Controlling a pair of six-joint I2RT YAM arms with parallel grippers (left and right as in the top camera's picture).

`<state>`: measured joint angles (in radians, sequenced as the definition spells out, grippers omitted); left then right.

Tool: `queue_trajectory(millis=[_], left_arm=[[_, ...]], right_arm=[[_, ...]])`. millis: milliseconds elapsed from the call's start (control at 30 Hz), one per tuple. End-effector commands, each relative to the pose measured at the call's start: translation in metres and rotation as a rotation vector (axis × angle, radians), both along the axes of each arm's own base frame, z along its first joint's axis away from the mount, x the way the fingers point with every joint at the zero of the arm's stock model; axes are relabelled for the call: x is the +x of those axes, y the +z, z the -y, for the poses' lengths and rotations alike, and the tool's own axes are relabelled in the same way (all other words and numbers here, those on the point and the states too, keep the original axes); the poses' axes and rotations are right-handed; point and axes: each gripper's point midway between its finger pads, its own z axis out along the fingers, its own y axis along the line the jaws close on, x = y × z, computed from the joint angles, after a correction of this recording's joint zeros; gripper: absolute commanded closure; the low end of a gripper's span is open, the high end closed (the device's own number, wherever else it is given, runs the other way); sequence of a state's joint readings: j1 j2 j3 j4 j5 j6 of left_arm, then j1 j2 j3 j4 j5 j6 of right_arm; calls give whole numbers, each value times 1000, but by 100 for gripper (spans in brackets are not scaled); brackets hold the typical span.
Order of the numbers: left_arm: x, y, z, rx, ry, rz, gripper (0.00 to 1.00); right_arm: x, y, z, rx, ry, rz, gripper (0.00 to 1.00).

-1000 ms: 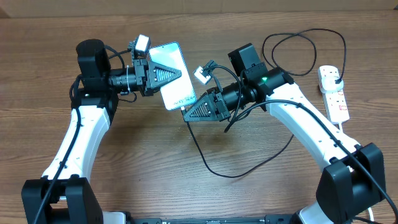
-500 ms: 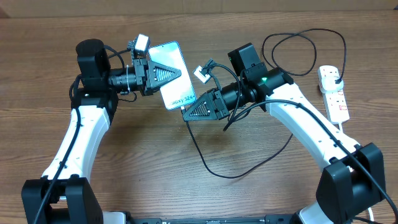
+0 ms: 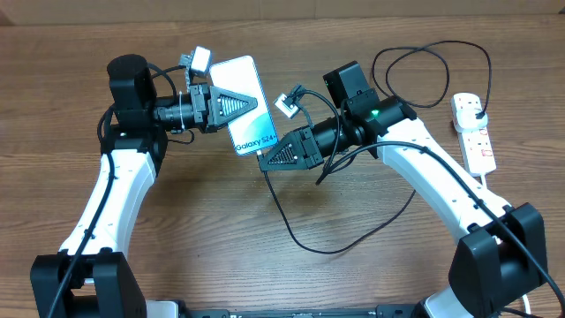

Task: Plug charger to phone and switch on socket

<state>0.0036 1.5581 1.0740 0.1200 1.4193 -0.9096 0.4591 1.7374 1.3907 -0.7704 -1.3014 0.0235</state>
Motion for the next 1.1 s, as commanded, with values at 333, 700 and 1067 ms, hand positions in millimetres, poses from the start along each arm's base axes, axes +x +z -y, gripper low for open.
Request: queue_trajectory(millis=[333,700,1067], left_arm=[[-11,12,6,-14,-48,13,96],[-4,11,-5,-11,-6,6,96],[1,9,-6,-7,28,-43,96]], right_arm=[[8,2,3,-4,-24,15,97],[4,7,3,19,-7,-7,96],[4,7,3,19,-7,-6,96]])
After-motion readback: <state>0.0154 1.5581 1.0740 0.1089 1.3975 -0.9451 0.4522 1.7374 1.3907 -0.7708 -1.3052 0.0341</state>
